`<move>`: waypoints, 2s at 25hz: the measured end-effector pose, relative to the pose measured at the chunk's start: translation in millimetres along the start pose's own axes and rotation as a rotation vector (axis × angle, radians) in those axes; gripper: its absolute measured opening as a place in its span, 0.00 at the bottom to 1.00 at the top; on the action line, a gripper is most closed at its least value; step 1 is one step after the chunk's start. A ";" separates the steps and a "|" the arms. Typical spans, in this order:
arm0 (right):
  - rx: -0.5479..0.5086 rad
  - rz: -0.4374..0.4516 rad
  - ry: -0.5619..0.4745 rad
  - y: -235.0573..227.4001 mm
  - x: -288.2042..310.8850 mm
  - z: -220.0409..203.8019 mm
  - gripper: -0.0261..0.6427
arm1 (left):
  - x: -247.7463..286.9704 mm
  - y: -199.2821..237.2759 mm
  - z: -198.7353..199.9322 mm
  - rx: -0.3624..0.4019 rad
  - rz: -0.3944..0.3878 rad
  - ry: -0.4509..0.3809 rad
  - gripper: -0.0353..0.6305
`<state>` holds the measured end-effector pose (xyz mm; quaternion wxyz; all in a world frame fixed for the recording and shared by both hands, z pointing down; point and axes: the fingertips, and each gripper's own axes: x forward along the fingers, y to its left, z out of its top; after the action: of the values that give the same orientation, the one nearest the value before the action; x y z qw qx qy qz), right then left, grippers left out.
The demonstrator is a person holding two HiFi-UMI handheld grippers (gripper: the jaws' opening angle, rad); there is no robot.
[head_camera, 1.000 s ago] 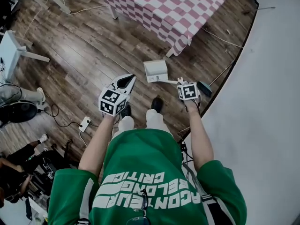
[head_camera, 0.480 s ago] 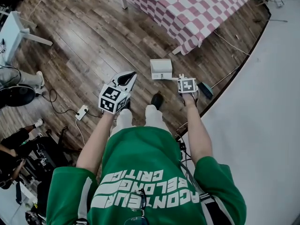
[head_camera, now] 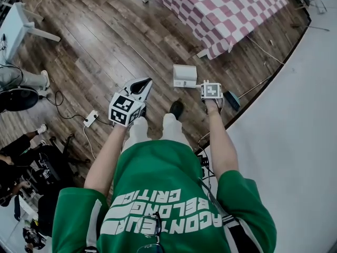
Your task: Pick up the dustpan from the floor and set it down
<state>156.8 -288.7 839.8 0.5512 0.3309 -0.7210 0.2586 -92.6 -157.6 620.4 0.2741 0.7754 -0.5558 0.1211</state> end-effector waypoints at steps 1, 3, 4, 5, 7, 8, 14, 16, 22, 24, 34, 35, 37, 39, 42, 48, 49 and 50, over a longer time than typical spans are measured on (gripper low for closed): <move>0.007 -0.002 0.008 -0.1 0.9 -1.1 0.20 | -0.3 1.3 -0.1 -0.002 0.002 0.001 0.06; 0.018 -0.003 0.026 0.9 1.2 -2.9 0.20 | 0.0 2.5 -0.6 -0.005 0.005 0.002 0.06; 0.013 -0.019 0.033 -2.0 1.3 -3.0 0.20 | 0.6 2.5 -1.2 -0.006 0.007 0.003 0.06; 0.006 -0.039 0.039 -6.0 1.7 -2.7 0.20 | 1.4 2.5 -2.1 -0.008 0.008 0.004 0.06; -0.002 -0.055 0.043 -9.0 2.7 -1.3 0.20 | 2.5 2.7 -4.1 -0.011 0.010 0.007 0.06; -0.004 -0.057 0.042 -9.1 2.7 -0.7 0.20 | 2.3 2.9 -5.2 -0.013 0.011 0.007 0.06; 0.005 -0.047 0.042 -8.5 4.4 -4.1 0.20 | -2.5 4.0 -6.9 -0.018 0.016 0.004 0.06; 0.011 -0.039 0.036 -8.9 3.2 -3.8 0.20 | -2.9 4.2 -6.4 -0.019 0.019 0.001 0.06; 0.045 -0.004 0.008 -6.1 -3.8 -4.0 0.26 | -4.9 5.4 -5.9 -0.017 0.021 -0.004 0.06; 0.054 0.008 -0.001 -4.7 -9.9 -5.7 0.27 | -7.7 6.0 -4.9 -0.016 0.021 -0.009 0.06; 0.052 -0.016 -0.145 -7.1 -70.6 9.3 0.27 | -17.3 10.6 13.8 -0.004 0.025 -0.060 0.06; 0.055 -0.023 -0.164 -8.3 -79.2 10.7 0.27 | -18.3 10.0 16.5 -0.003 0.024 -0.068 0.06; 0.066 -0.039 -0.213 -10.5 -99.1 15.1 0.27 | -20.3 9.0 21.0 -0.005 0.021 -0.084 0.06; 0.075 -0.052 -0.274 -12.0 -121.4 21.7 0.27 | -21.4 7.0 24.9 -0.011 0.016 -0.100 0.06; 0.092 -0.049 -0.361 -12.0 -151.7 31.0 0.27 | -20.0 0.5 30.8 -0.018 0.001 -0.123 0.06; 0.114 -0.054 -0.508 -5.9 -210.8 48.5 0.21 | -18.4 -5.1 41.4 -0.038 -0.005 -0.166 0.06; 0.115 -0.059 -0.527 -5.5 -219.5 51.7 0.19 | -17.8 -4.7 45.0 -0.037 -0.004 -0.173 0.06; 0.116 -0.062 -0.546 -5.0 -228.0 54.6 0.17 | -17.5 -4.7 48.1 -0.034 -0.001 -0.179 0.06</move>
<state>166.2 -288.4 605.6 0.3245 0.4411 -0.8164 0.1835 -100.0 -169.6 570.9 0.2365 0.7787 -0.5796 0.0416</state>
